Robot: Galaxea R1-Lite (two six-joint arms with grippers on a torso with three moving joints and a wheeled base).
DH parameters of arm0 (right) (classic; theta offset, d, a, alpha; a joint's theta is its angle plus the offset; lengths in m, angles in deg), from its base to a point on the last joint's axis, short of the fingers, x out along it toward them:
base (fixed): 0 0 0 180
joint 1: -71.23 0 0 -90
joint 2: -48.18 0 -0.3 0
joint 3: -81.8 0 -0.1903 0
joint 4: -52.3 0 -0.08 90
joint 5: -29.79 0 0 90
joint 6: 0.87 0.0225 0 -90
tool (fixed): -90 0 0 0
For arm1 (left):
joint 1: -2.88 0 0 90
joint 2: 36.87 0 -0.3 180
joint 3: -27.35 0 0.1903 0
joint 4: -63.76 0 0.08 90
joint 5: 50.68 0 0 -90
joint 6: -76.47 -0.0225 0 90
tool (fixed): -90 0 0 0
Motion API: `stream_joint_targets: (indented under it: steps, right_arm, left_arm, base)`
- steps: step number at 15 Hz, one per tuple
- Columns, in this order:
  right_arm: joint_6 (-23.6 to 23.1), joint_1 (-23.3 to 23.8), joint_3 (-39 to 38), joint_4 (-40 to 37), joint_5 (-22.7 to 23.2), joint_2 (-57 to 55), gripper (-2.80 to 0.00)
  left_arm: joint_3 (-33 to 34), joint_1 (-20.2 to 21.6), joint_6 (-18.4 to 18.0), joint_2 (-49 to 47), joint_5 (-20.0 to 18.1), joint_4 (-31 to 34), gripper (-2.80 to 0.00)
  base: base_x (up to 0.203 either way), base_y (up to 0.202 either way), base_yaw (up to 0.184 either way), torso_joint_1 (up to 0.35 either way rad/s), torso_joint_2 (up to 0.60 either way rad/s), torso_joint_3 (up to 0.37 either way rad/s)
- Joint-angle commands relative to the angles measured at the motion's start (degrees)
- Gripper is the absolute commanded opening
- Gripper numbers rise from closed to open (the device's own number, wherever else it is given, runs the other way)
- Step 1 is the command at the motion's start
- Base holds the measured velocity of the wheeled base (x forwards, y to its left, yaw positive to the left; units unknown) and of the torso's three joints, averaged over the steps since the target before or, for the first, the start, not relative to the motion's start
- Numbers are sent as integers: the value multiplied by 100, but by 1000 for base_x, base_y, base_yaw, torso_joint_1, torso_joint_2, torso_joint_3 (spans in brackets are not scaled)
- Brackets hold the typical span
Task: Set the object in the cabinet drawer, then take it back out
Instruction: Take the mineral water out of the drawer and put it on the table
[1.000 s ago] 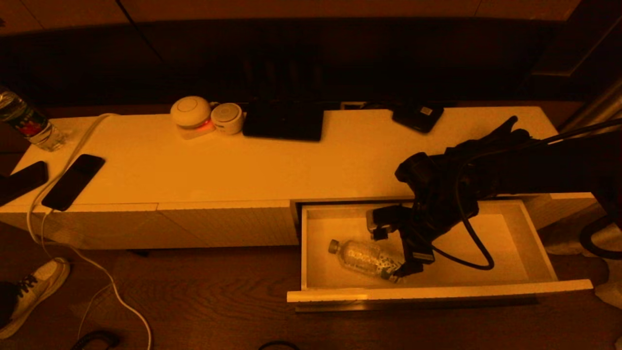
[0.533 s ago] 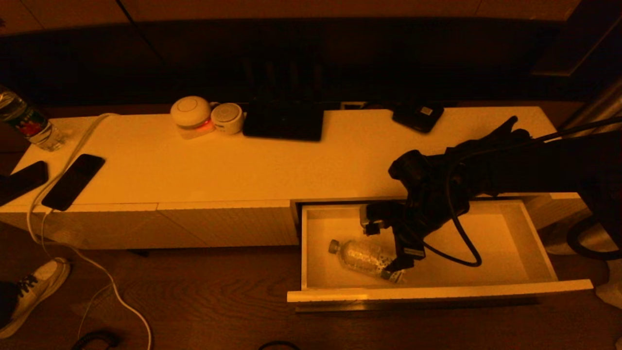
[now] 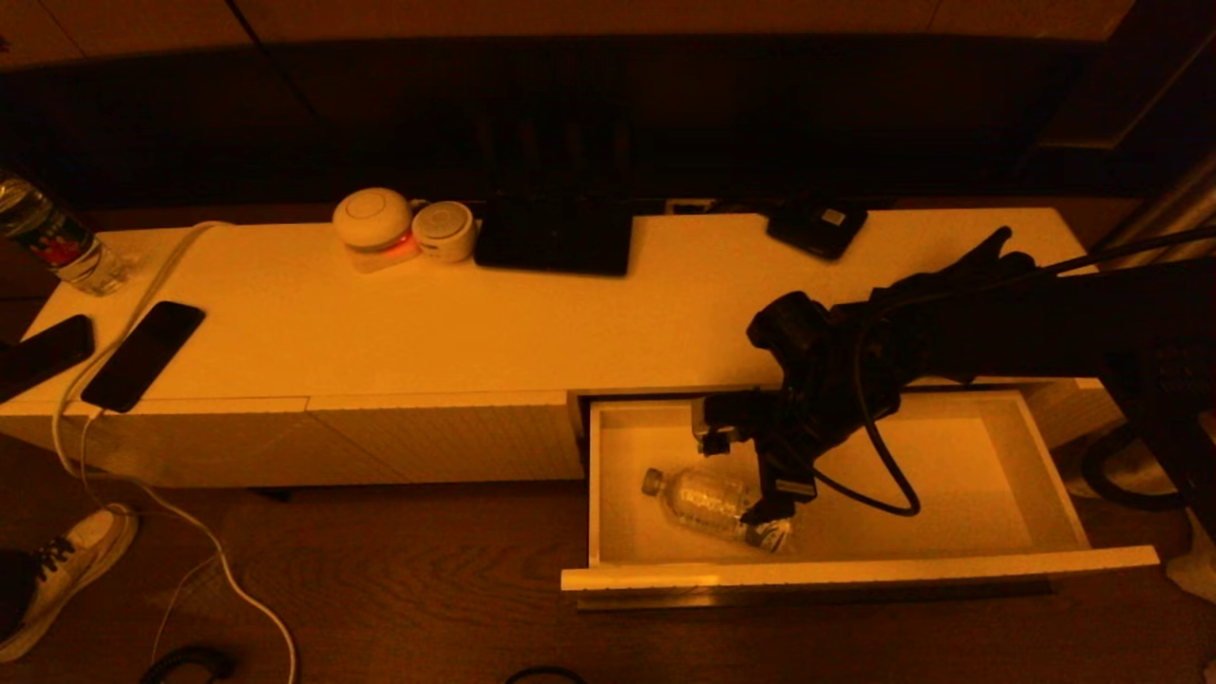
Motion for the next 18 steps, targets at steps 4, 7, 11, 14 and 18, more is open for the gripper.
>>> stream_joint_targets:
  steps: [4,7,11,14,18]
  right_arm:
    - [-6,-33,95,-8,14,-122,0]
    - [-6,-33,303,-14,10,-244,0]
    - [3,-33,505,-13,14,-390,0]
    - [3,-68,533,-17,32,-441,0]
    - [7,-101,738,-43,40,-518,0]
  left_arm:
    - [0,0,-2,0,1,2,-280]
    - [0,0,-2,0,1,2,-280]
    - [0,0,-2,0,1,2,-280]
    - [0,0,-2,0,1,2,-280]
    - [0,0,-2,0,1,2,-280]
  base:
    - [0,0,0,0,0,0]
    - [0,0,0,0,0,0]
    - [0,0,0,0,0,0]
    - [0,0,0,0,0,0]
    - [0,0,0,0,0,0]
